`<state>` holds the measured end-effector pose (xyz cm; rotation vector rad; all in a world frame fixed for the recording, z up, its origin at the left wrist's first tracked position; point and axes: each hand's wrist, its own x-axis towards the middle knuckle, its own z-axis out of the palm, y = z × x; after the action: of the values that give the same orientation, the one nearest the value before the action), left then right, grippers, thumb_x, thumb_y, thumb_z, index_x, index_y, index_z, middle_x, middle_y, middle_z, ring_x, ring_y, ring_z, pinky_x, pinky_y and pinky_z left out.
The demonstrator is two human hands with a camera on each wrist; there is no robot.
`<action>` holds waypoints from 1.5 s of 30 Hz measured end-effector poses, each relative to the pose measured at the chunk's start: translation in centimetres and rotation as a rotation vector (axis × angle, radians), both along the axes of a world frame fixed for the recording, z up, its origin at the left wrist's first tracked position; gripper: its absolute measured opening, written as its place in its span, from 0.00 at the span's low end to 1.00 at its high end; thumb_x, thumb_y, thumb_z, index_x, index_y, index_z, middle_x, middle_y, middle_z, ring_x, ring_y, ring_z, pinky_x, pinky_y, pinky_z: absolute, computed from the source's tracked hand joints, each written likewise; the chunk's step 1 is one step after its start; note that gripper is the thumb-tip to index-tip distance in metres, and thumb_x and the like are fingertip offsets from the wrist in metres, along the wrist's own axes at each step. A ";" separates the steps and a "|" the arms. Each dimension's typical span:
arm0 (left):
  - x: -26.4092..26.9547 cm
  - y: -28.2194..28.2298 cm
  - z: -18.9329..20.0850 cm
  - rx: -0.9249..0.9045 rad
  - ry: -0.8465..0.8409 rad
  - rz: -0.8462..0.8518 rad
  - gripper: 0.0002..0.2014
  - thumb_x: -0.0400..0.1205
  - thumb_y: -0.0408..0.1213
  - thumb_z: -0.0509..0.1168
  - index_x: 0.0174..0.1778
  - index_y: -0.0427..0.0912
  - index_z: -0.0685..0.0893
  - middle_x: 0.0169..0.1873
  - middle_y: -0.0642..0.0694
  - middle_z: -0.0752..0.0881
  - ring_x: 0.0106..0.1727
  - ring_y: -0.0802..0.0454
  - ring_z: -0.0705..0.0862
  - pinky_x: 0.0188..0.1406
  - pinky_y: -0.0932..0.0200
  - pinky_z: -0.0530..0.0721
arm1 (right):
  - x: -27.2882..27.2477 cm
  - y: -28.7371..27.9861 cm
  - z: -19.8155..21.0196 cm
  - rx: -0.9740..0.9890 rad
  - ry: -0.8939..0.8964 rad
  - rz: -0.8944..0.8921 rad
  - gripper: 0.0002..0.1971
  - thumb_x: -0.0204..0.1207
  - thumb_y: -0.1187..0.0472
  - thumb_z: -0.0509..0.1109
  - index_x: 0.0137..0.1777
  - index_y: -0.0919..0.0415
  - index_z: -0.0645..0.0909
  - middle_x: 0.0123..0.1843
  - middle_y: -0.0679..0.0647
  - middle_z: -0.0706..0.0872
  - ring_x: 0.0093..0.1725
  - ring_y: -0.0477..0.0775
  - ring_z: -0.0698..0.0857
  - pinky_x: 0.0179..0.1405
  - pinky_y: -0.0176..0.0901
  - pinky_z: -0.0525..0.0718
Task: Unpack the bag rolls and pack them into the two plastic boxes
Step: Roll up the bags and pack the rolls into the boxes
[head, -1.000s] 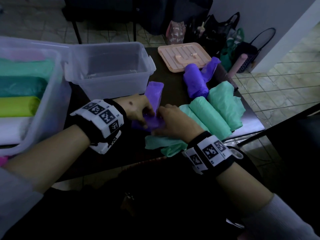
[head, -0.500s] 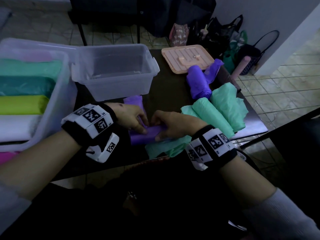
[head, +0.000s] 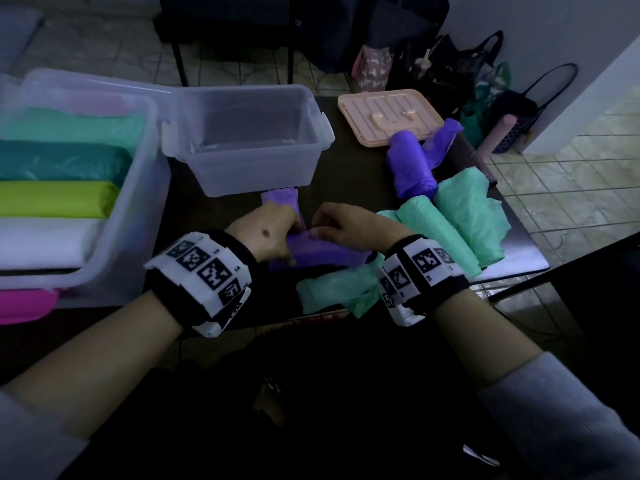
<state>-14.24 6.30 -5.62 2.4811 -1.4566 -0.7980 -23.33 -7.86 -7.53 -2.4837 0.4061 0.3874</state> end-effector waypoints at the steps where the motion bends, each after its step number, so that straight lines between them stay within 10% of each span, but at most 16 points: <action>1: 0.2 0.0 -0.2 0.004 0.004 0.005 0.29 0.70 0.39 0.77 0.67 0.39 0.79 0.62 0.41 0.83 0.64 0.46 0.81 0.65 0.54 0.78 | 0.0 0.1 -0.1 -0.023 -0.043 -0.020 0.14 0.79 0.54 0.67 0.57 0.64 0.79 0.57 0.59 0.84 0.52 0.52 0.80 0.54 0.42 0.75; 6: 1.8 -0.3 -0.2 0.044 0.056 -0.037 0.25 0.74 0.39 0.74 0.68 0.42 0.79 0.63 0.45 0.83 0.59 0.53 0.81 0.57 0.63 0.75 | -0.4 1.3 -0.5 -0.183 -0.211 0.043 0.14 0.73 0.54 0.73 0.52 0.62 0.80 0.54 0.59 0.78 0.57 0.60 0.77 0.58 0.54 0.77; 10: 2.9 -0.6 -0.7 0.073 0.118 -0.053 0.27 0.76 0.39 0.72 0.72 0.43 0.76 0.65 0.47 0.82 0.61 0.55 0.79 0.58 0.67 0.71 | -1.7 2.4 -0.9 -0.278 -0.217 0.122 0.32 0.58 0.52 0.83 0.59 0.60 0.75 0.58 0.57 0.75 0.56 0.59 0.75 0.54 0.52 0.77; 16: 3.4 -0.1 -1.2 -0.094 0.101 0.057 0.22 0.71 0.39 0.76 0.62 0.46 0.84 0.52 0.48 0.83 0.60 0.51 0.81 0.59 0.60 0.76 | -1.5 2.4 -1.4 -0.307 -0.270 0.125 0.28 0.65 0.58 0.78 0.64 0.63 0.75 0.60 0.60 0.77 0.59 0.62 0.78 0.58 0.55 0.76; 24: 2.8 1.6 -1.3 -0.172 0.064 0.081 0.27 0.67 0.38 0.79 0.62 0.44 0.81 0.61 0.49 0.82 0.64 0.50 0.80 0.68 0.54 0.75 | -0.6 1.5 -1.5 -0.237 -0.123 0.107 0.27 0.79 0.48 0.64 0.75 0.59 0.69 0.70 0.57 0.77 0.68 0.59 0.76 0.69 0.55 0.73; 34: 4.4 1.9 -1.5 -0.108 0.166 0.078 0.21 0.75 0.40 0.72 0.65 0.46 0.82 0.55 0.52 0.83 0.51 0.58 0.77 0.54 0.62 0.72 | 1.7 1.2 -0.1 -0.096 0.054 0.131 0.23 0.72 0.42 0.72 0.58 0.59 0.81 0.56 0.57 0.80 0.53 0.54 0.80 0.54 0.45 0.76; 39: 4.9 1.8 -1.4 -0.092 0.174 0.051 0.21 0.75 0.41 0.72 0.66 0.47 0.82 0.60 0.50 0.84 0.56 0.54 0.80 0.58 0.59 0.75 | 3.9 0.7 0.2 0.019 0.169 0.018 0.56 0.60 0.41 0.81 0.81 0.60 0.53 0.76 0.54 0.69 0.74 0.54 0.71 0.74 0.49 0.71; 45: 5.1 1.9 -1.7 -0.166 0.175 0.162 0.22 0.74 0.41 0.74 0.64 0.45 0.82 0.56 0.52 0.83 0.56 0.56 0.79 0.55 0.61 0.73 | 5.2 1.5 0.0 0.033 0.190 0.090 0.28 0.64 0.43 0.79 0.61 0.56 0.78 0.53 0.50 0.82 0.50 0.49 0.82 0.45 0.40 0.77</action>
<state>-9.15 8.16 -7.34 2.3069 -1.1943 -0.8050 -18.09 -6.34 -7.52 -2.4476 0.3617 0.6645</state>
